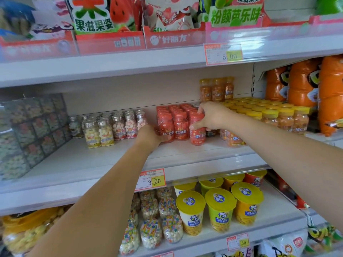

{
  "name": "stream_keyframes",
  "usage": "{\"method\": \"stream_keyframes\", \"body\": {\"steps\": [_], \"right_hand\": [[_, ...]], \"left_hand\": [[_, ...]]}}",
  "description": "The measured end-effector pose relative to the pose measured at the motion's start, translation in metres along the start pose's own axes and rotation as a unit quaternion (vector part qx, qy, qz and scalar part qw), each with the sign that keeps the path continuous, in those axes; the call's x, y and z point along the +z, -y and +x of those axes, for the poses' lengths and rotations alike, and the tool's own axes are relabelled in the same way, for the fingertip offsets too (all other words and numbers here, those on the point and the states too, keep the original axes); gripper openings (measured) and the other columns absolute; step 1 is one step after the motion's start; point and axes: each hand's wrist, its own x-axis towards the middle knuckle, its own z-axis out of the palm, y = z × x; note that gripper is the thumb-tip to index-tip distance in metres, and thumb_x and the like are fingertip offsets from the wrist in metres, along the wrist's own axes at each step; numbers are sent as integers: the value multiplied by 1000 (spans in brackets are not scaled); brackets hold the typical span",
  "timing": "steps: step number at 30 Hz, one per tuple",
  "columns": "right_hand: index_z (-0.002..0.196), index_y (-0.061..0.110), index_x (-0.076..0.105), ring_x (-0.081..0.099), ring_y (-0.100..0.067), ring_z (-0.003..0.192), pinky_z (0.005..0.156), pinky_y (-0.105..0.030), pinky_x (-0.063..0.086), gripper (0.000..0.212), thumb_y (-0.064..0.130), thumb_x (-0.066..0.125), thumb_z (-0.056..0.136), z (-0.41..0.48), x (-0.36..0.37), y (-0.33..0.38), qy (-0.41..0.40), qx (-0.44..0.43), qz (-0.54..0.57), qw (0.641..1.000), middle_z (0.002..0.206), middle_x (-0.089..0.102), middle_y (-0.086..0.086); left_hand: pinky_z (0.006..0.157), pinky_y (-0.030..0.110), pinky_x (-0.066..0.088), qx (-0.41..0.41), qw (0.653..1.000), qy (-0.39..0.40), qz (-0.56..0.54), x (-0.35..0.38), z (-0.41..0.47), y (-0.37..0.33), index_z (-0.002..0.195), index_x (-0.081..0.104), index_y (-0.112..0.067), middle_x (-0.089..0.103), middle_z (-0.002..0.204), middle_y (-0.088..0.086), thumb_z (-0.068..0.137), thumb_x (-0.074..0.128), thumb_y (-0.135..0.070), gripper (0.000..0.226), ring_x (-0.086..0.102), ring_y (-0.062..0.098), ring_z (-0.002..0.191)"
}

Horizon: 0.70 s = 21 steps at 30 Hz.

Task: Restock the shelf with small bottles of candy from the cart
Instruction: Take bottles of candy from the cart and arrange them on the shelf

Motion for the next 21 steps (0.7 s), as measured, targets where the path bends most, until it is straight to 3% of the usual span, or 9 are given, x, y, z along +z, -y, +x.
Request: {"method": "stream_keyframes", "body": {"steps": [5,7,10,12,15,19,21], "right_hand": [[131,7,48,57,-27,111,89,-35,49,75,52,71,76,-7,-8,3,-26,5,-42,999,127,57,-11],[133,6,45,55,-28,113,88,-35,49,75,50,70,78,-20,-14,3,-71,-15,-21,997,129,56,-12],[105,8,55,59,-27,98,77,-34,48,35,35,66,86,-53,-19,1,-139,-76,1,987,108,63,-11],[77,16,49,57,-27,89,70,-33,41,21,28,62,88,-84,-18,-7,-166,-105,-2,981,90,63,-5],[58,24,33,44,-18,72,56,-32,22,41,23,62,86,-136,-1,-32,-120,-126,27,984,63,43,8],[59,20,39,39,-10,56,53,-29,26,38,28,66,85,-199,58,-97,10,-68,64,996,59,43,6],[68,13,47,43,-16,61,55,-30,27,29,27,65,86,-227,93,-138,83,-15,72,994,68,51,-3]], "left_hand": [[81,29,48,-2,995,27,101,-6,-18,-17,106,64,-5,68,106,11,81,71,-33,38,61,24,94],[81,31,49,41,991,-20,127,-7,-38,-27,106,65,-2,68,105,13,87,66,-30,34,62,26,95],[74,24,42,124,976,-164,65,-2,-89,-35,104,62,-8,66,99,3,93,57,-26,22,60,17,90],[63,22,34,174,964,-202,5,11,-134,-39,80,58,-15,61,76,-6,94,54,-29,20,55,10,74],[52,22,29,209,972,-105,-31,55,-201,-38,55,39,-24,41,51,-9,91,50,-39,40,41,7,54],[54,18,33,161,985,51,-41,137,-265,-9,56,48,-11,48,58,0,88,45,-54,54,46,10,58],[60,22,42,116,983,136,-51,178,-288,7,67,59,-9,57,71,1,89,50,-55,51,53,8,65]]}}
